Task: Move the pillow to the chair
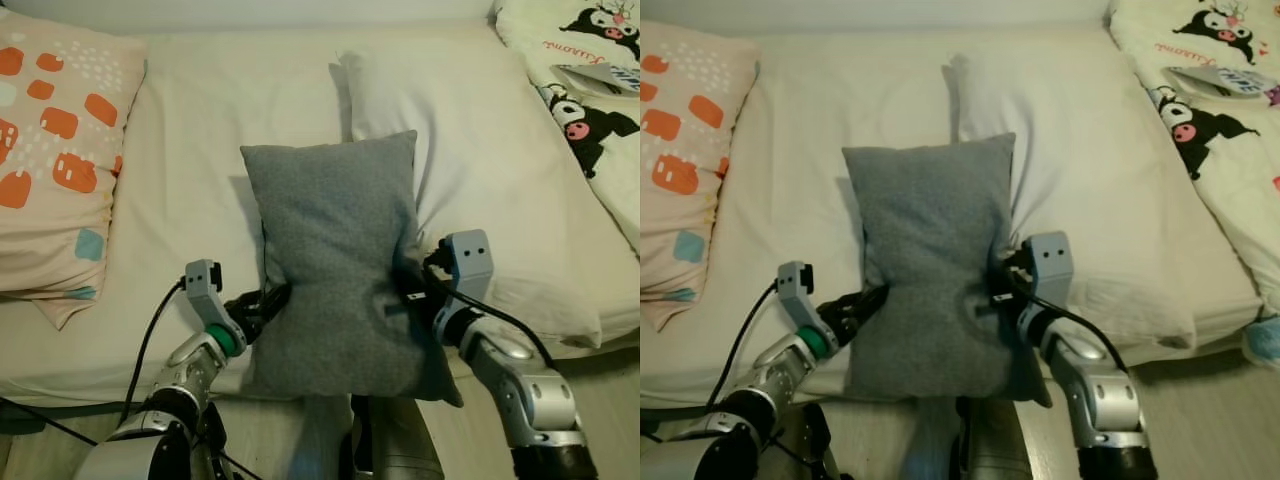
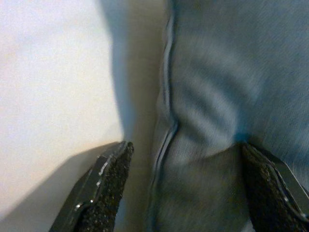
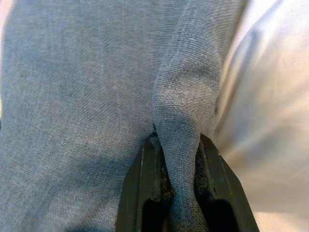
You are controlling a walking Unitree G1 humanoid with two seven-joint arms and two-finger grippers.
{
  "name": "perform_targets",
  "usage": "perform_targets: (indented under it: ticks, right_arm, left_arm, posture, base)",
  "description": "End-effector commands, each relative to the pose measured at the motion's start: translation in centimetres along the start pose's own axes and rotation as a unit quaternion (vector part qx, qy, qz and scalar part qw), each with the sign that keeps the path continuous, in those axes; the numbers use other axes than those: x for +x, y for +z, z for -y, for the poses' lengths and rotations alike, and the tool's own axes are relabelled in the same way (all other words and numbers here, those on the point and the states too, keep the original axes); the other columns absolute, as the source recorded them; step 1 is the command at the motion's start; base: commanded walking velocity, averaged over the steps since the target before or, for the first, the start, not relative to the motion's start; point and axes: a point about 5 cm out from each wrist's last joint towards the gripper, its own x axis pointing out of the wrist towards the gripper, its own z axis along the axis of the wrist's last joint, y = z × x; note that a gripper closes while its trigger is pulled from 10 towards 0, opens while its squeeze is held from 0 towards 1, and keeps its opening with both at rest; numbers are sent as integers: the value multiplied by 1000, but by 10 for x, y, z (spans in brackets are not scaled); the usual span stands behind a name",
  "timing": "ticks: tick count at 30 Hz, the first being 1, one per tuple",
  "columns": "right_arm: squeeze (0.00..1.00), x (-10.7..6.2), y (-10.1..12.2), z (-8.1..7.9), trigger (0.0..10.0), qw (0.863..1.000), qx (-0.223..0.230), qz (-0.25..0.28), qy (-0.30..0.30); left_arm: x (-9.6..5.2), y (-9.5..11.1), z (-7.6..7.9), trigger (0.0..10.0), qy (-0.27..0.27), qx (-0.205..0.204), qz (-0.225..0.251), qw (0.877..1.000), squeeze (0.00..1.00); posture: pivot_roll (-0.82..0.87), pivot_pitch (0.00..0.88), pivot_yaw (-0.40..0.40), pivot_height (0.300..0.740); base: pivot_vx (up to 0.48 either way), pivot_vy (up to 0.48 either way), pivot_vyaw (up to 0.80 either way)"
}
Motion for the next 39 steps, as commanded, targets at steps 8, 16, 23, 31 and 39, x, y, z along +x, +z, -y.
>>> perform_targets:
  ticks: [8,16,23,31,39]
  right_arm:
    - [0,1,-39,-16,0,995,21,-95,36]
    - [0,2,-38,-26,0,994,24,-92,51]
    - [0,2,-36,-28,0,994,24,-90,57]
    - [0,5,-34,-27,0,994,26,-87,60]
    - [0,8,-33,-30,0,994,32,-83,63]
  left_arm:
    - [12,-20,28,10000,-64,-46,-37,996,1000]
    - [17,-50,56,10000,-124,-104,-77,984,1000]
    - [15,-52,70,10000,-217,-148,-98,960,922]
    - [5,-58,67,10000,-275,-109,-150,943,447]
    - [3,-51,46,2510,-190,-49,-121,973,0]
  posture:
    - [-295,230,53,566]
    - [-303,228,50,566]
    - [-309,226,46,566]
    - [-287,217,41,566]
    - [-269,215,44,566]
  base:
    - [0,0,0]
    - [0,0,0]
    - [0,0,0]
    - [0,0,0]
    - [0,0,0]
